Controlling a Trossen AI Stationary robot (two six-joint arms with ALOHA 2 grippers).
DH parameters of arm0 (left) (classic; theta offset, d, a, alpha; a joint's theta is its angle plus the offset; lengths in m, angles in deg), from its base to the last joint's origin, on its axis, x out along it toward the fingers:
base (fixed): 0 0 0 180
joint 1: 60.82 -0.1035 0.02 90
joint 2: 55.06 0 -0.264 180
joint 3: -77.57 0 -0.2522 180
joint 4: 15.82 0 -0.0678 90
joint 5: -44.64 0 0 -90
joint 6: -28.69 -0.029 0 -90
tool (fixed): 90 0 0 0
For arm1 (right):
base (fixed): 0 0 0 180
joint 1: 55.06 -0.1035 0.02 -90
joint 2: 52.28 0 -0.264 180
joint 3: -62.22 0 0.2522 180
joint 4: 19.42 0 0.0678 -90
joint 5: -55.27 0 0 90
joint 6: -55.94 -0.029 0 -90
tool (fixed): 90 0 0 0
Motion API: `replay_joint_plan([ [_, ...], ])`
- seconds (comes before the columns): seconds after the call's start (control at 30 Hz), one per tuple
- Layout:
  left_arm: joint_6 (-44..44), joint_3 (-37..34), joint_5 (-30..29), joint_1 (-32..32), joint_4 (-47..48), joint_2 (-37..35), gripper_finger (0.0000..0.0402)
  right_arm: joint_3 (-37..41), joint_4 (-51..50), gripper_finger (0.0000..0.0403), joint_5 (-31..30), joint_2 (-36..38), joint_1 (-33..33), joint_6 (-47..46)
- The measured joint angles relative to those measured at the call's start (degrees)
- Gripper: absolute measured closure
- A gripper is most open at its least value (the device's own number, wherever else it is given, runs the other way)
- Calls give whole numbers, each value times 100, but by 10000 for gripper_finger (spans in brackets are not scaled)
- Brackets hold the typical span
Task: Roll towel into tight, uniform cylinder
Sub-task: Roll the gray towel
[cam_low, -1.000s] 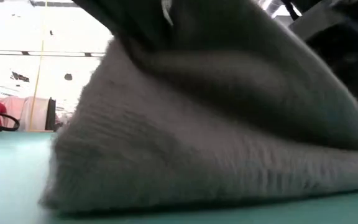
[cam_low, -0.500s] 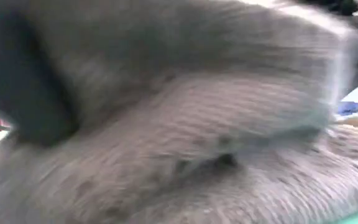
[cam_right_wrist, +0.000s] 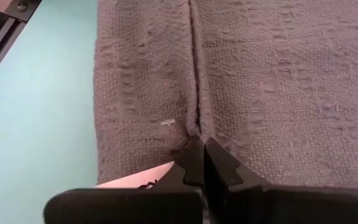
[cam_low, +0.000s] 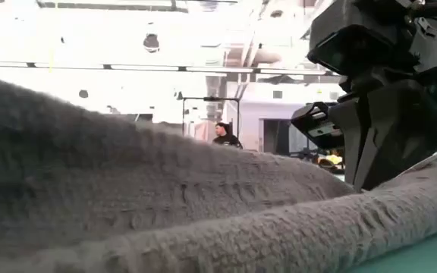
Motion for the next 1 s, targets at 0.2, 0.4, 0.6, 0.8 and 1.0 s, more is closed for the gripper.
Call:
replay_joint_plan([
  [0.2, -460, 281, 1296, -131, 867, -20, 375, 9, -27, 387, -11, 120, 0, -75],
  [0.4, -1168, 973, -753, 135, 1326, -70, 394, 11, -38, 386, -9, 116, 7, -73],
  [0.6, -1929, 400, -1784, -1, 154, -119, 401, 14, -43, 386, 3, 114, 7, -69],
  [0.8, -2561, -387, -1258, -330, -633, -96, 401, 15, -47, 374, 42, 109, 7, 19],
  [1.0, -2557, -717, -1010, -507, -727, -114, 401, 46, -377, 314, 44, 403, 0, 89],
])
